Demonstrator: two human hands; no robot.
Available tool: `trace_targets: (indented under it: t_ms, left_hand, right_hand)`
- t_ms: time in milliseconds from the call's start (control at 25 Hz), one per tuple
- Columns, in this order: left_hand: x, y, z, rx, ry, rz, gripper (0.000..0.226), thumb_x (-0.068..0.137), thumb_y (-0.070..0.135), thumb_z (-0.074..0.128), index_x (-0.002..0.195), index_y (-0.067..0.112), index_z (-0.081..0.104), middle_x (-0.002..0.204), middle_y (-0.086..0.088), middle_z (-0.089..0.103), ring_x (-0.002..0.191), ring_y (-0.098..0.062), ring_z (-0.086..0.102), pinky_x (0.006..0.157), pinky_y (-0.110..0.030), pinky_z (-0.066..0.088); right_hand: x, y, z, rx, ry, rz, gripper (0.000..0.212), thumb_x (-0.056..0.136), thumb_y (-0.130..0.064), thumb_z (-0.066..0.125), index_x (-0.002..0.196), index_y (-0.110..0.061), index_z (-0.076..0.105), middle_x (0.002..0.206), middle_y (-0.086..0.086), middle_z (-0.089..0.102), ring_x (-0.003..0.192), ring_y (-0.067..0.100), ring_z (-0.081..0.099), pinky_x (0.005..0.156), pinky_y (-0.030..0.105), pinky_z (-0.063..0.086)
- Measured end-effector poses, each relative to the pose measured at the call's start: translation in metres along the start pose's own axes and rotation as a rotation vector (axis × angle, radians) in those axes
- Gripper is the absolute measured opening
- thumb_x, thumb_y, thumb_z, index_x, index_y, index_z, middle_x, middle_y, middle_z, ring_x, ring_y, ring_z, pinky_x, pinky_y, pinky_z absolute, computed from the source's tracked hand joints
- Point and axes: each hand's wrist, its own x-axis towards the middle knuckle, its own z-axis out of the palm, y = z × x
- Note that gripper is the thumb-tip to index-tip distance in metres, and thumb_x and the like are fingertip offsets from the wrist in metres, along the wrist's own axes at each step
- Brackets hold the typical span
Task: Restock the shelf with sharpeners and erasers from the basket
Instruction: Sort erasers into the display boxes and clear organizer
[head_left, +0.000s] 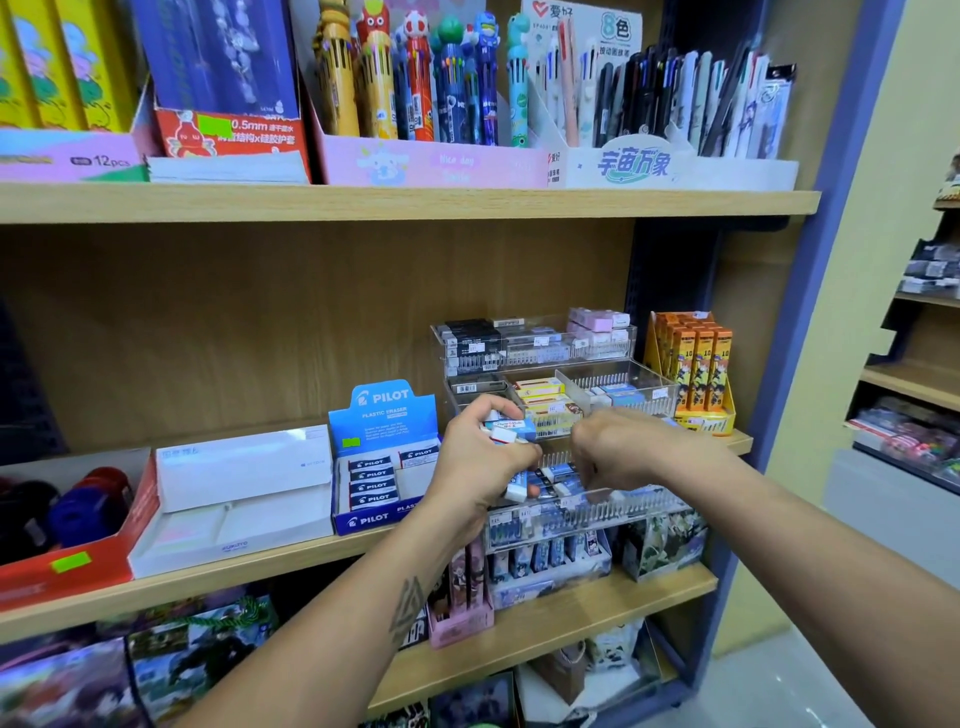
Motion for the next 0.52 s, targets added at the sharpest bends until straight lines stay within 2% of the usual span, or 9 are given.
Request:
trace_targets:
  t_ms: [80, 160, 240, 360, 440, 520]
  left_hand:
    - [0.001, 0.0, 0.0, -0.003, -0.006, 0.004, 0.033, 0.078, -0.014, 0.069, 0.094, 0.013, 0.059, 0.093, -0.022, 0.067, 0.061, -0.022, 0.063, 0.046, -0.028, 0.051]
    - [0.001, -0.001, 0.0, -0.004, -0.011, 0.008, 0.034, 0.077, -0.015, 0.068, 0.094, 0.012, 0.058, 0.09, -0.02, 0.066, 0.06, -0.022, 0.062, 0.046, -0.027, 0.051]
    - [0.002, -0.001, -0.001, 0.001, -0.014, 0.009, 0.034, 0.076, -0.015, 0.068, 0.093, 0.013, 0.059, 0.089, -0.019, 0.065, 0.06, -0.023, 0.061, 0.046, -0.028, 0.051]
    - [0.003, -0.002, -0.002, -0.001, -0.031, 0.012, 0.035, 0.076, -0.016, 0.067, 0.092, 0.014, 0.059, 0.087, -0.015, 0.066, 0.061, -0.023, 0.061, 0.045, -0.027, 0.05]
    - [0.002, -0.001, -0.002, -0.007, -0.049, 0.014, 0.035, 0.076, -0.017, 0.067, 0.09, 0.015, 0.059, 0.084, -0.011, 0.068, 0.062, -0.023, 0.061, 0.045, -0.027, 0.049]
    - [0.001, 0.0, -0.002, -0.006, -0.057, 0.016, 0.036, 0.076, -0.018, 0.066, 0.092, 0.013, 0.059, 0.081, -0.009, 0.068, 0.061, -0.023, 0.06, 0.044, -0.027, 0.049]
  right_hand:
    - [0.006, -0.003, 0.0, -0.04, -0.026, -0.049, 0.016, 0.084, -0.021, 0.076, 0.1, -0.025, 0.077, 0.099, -0.009, 0.069, 0.094, 0.015, 0.063, 0.071, 0.026, 0.045]
    - [0.011, -0.002, -0.001, 0.047, -0.04, -0.069, 0.015, 0.083, -0.011, 0.072, 0.093, -0.022, 0.077, 0.086, -0.01, 0.067, 0.085, 0.013, 0.063, 0.069, 0.025, 0.048]
    - [0.014, -0.001, 0.0, 0.135, -0.073, -0.07, 0.014, 0.083, -0.006, 0.071, 0.09, -0.016, 0.078, 0.081, -0.007, 0.069, 0.08, 0.011, 0.063, 0.071, 0.024, 0.053]
    - [0.018, 0.001, 0.004, 0.128, -0.054, -0.083, 0.01, 0.082, -0.013, 0.075, 0.09, -0.017, 0.078, 0.09, -0.005, 0.073, 0.084, 0.011, 0.066, 0.078, 0.029, 0.058]
    - [0.019, 0.004, 0.009, 0.103, 0.014, -0.072, 0.008, 0.081, -0.018, 0.075, 0.088, -0.021, 0.077, 0.09, -0.007, 0.073, 0.086, 0.013, 0.067, 0.079, 0.033, 0.058]
    - [0.017, 0.005, 0.011, 0.09, 0.036, -0.061, 0.008, 0.082, -0.018, 0.075, 0.089, -0.022, 0.076, 0.092, -0.006, 0.072, 0.087, 0.014, 0.066, 0.077, 0.031, 0.057]
